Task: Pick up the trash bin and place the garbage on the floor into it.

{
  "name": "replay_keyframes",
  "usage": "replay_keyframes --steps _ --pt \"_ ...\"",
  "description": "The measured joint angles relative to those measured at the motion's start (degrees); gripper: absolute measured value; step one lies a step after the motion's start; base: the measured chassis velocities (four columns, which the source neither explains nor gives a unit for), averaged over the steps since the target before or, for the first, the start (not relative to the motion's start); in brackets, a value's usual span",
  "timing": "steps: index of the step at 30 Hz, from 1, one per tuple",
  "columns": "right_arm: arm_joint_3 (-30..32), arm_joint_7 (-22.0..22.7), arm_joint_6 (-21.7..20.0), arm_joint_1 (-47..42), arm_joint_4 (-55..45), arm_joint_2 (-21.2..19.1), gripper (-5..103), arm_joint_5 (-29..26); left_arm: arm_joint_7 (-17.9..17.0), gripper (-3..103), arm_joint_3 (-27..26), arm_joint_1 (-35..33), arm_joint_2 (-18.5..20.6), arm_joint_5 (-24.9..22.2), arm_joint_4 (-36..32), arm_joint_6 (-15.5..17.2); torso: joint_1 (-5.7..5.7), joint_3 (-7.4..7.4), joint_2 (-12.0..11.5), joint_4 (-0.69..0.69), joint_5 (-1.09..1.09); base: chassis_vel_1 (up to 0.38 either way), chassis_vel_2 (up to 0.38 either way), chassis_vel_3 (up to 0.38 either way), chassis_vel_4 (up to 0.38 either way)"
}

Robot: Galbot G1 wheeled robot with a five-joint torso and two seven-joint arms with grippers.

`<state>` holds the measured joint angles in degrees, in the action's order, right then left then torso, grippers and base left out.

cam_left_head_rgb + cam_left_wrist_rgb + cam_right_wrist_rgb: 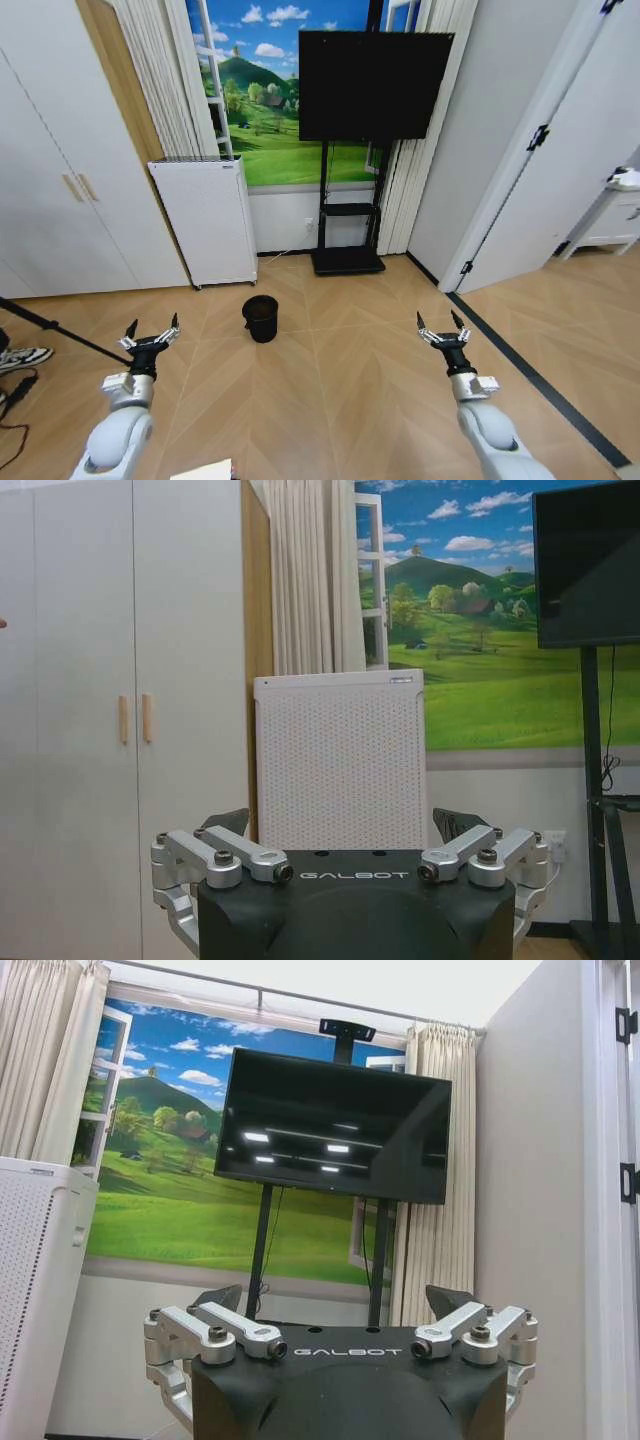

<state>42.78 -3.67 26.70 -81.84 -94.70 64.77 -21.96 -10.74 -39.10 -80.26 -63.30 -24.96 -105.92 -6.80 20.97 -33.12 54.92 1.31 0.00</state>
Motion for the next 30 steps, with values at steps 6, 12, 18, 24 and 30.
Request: replay_keyframes --steps 6,12,18,24,30 --pt "0.2 0.8 0.0 -0.4 -0.2 0.5 100 0.9 0.1 100 -0.3 -0.4 0.0 0.0 -0.4 0.8 0.0 0.0 0.0 0.0 0.01 0.0 0.0 0.0 0.0" --pt "0.2 0.9 0.0 -0.5 -0.2 0.6 100 0.9 0.2 100 -0.3 -0.5 0.1 0.0 -0.4 1.1 0.0 0.0 0.0 0.0 0.0 0.0 0.0 0.0 0.0" --pt "0.3 0.9 0.0 -0.5 -0.2 0.6 100 1.0 0.3 100 -0.4 -0.5 0.1 -0.1 -0.5 1.1 0.0 0.0 0.0 0.0 0.0 0.0 0.0 0.0 0.0" --pt "0.3 0.9 0.1 -0.5 -0.2 0.7 100 1.0 0.3 100 -0.4 -0.5 0.1 -0.1 -0.5 1.1 0.0 0.0 0.0 0.0 0.0 0.0 0.0 0.0 0.0" --pt "0.3 0.8 0.1 -0.5 -0.2 0.7 100 1.0 0.3 100 -0.4 -0.5 0.1 -0.1 -0.5 1.1 0.0 0.0 0.0 0.0 0.0 0.0 0.0 0.0 0.0"
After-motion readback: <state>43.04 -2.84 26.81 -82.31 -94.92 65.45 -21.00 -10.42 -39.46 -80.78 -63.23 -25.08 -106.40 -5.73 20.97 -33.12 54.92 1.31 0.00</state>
